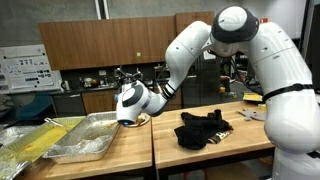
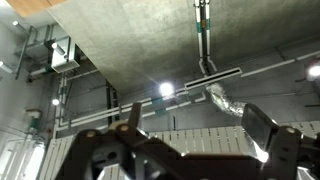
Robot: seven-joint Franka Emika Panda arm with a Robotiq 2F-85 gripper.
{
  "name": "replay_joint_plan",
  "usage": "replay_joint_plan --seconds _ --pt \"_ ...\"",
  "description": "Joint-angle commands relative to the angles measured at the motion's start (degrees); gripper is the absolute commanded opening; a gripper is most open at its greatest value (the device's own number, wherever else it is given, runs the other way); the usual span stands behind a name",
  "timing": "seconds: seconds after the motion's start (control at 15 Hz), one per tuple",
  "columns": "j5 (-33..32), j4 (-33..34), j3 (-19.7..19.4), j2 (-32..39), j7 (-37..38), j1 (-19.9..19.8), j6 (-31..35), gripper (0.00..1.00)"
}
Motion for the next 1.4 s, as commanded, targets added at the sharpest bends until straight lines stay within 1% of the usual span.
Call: replay_joint_plan --seconds 0.0,0.13,0.27,0.33,0.4,0.47,0.53,0.67,0.87,0.93,1.0,1.07,1.33 --pt "0.18 2.43 12.45 4.41 0.00 -7.17 1.48 1.00" --pt "0.63 1.31 20.10 6.07 -0.03 -12.95 5.00 1.00" --pt "0.89 -0.46 27.00 9.11 -0.06 -19.81 9.29 1.00" --pt "1.07 -2.64 28.37 11.09 -0.07 -23.62 11.29 1.00" --pt "3.62 -4.82 26.34 9.74 -0.16 -25.17 12.84 1.00" --pt "2.70 -1.27 25.29 8.35 -0.38 -19.97 10.55 1.00" --pt "2.56 -2.34 25.13 8.67 -0.06 -21.34 11.14 1.00" --pt "2.04 -2.10 24.95 9.19 -0.07 -21.71 11.08 1.00" --pt "2.13 -1.50 25.07 9.18 -0.18 -19.71 10.66 1.00" --pt "2.45 -0.85 27.65 12.13 -0.18 -21.23 12.55 1.00" --pt "1.63 -0.14 31.19 16.77 -0.08 -22.87 12.73 1.00" --pt "1.41 -0.19 32.09 18.14 0.20 -23.50 13.18 1.00" --pt "6.09 -0.02 35.57 22.68 0.12 -26.50 17.93 1.00"
